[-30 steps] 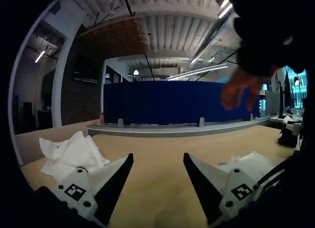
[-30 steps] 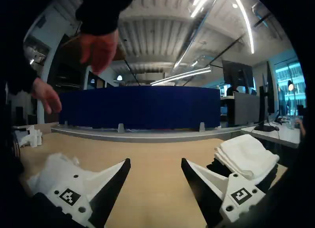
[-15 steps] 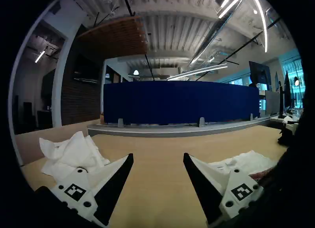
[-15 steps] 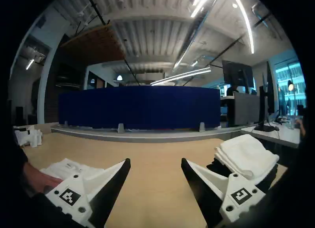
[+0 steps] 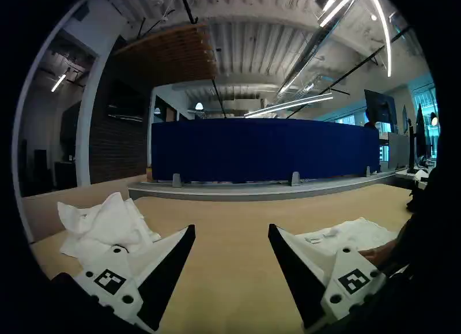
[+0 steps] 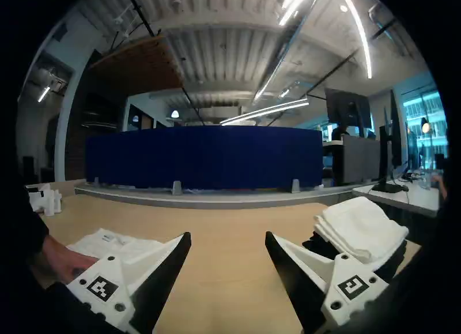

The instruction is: Fold towel

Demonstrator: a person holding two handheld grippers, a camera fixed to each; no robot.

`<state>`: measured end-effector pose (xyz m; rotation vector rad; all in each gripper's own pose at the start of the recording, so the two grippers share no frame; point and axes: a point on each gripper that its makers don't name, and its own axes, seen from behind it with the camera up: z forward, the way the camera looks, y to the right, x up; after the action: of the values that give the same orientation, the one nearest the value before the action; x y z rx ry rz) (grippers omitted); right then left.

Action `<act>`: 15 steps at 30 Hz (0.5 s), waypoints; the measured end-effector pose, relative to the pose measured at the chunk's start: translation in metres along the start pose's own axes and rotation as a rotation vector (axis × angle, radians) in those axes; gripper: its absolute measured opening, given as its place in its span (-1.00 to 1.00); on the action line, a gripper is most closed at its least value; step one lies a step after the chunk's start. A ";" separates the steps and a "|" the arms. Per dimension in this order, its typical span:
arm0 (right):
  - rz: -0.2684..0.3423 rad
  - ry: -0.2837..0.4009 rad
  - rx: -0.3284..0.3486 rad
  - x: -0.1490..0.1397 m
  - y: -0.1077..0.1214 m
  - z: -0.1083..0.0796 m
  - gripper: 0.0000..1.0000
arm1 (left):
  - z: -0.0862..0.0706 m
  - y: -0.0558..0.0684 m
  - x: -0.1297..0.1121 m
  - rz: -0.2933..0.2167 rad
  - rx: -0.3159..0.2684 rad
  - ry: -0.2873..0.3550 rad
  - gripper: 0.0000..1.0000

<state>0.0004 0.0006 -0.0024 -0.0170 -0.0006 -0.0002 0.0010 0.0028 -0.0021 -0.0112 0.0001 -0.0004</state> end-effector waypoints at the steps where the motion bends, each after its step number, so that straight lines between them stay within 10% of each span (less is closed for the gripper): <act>1: 0.000 0.000 0.000 0.000 0.000 0.000 0.99 | 0.000 0.000 0.000 0.000 0.000 0.000 0.88; 15: 0.000 0.000 0.000 0.000 0.001 0.000 0.99 | 0.000 -0.001 -0.001 0.000 0.000 0.000 0.88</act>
<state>0.0005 0.0012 -0.0022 -0.0172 -0.0005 -0.0003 0.0000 0.0020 -0.0019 -0.0110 0.0002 -0.0004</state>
